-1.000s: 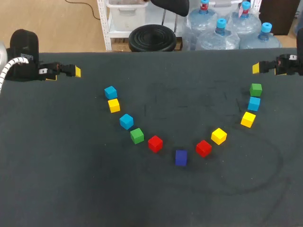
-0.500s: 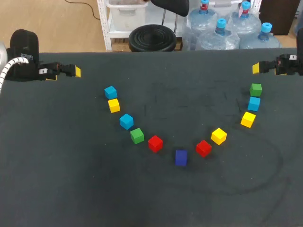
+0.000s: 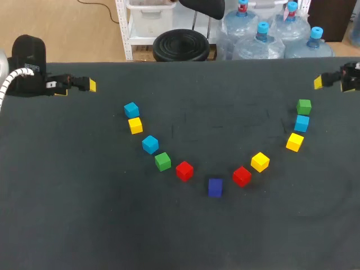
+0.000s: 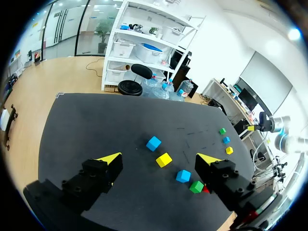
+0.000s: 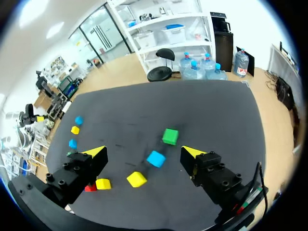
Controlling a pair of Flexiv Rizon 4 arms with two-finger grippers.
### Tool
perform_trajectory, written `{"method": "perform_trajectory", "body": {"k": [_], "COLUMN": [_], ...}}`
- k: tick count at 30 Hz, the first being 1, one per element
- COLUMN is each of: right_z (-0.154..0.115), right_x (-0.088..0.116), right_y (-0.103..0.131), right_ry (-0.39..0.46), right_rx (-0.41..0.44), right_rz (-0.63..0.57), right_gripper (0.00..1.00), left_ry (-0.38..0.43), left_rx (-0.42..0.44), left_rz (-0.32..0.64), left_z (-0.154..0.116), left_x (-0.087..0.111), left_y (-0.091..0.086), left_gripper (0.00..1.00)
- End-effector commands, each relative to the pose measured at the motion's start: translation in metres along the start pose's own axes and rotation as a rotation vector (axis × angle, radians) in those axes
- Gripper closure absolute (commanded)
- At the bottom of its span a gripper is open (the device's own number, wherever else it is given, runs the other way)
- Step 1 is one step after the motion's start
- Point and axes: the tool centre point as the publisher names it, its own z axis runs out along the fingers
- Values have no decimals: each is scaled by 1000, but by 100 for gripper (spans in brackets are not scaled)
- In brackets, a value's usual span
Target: Place the blue cubes, place green cubes on the blue cubes, place the yellow cubes on the green cubes, then place the red cubes on the yellow cubes, and place purple cube on the red cubes.
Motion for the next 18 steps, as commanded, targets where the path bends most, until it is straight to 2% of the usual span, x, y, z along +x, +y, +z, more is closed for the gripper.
{"method": "perform_trajectory", "body": {"k": [1, 5, 6, 8, 9, 11, 16, 18], "right_z": [-1, 1, 3, 7, 12, 18, 30, 31], "right_x": [-14, -19, -19, -15, -11, -3, 14, 21], "right_y": [-2, 8, 14, 26, 29, 30, 24, 17], "right_ry": [71, 131, 145, 164, 191, 269, 401, 466], "right_rx": [19, 59, 72, 135, 115, 26, -14, -12], "right_rz": [-39, -131, -192, -413, -478, -492, -793, -867], "right_gripper": [0, 0, 0, 0, 0, 0, 0, 0], "left_ry": [-7, -7, -7, -7, -7, -7, -7, -7], "left_rx": [9, 9, 9, 9, 9, 9, 9, 9], "left_rz": [2, 2, 2, 2, 2, 2, 2, 2], "left_z": [1, 1, 1, 1, 1, 1, 1, 1], "left_x": [1, 1, 1, 1, 1, 1, 1, 1], "left_y": [2, 2, 2, 2, 2, 2, 2, 2], "left_gripper": [0, 0, 0, 0, 0, 0, 0, 0]}}
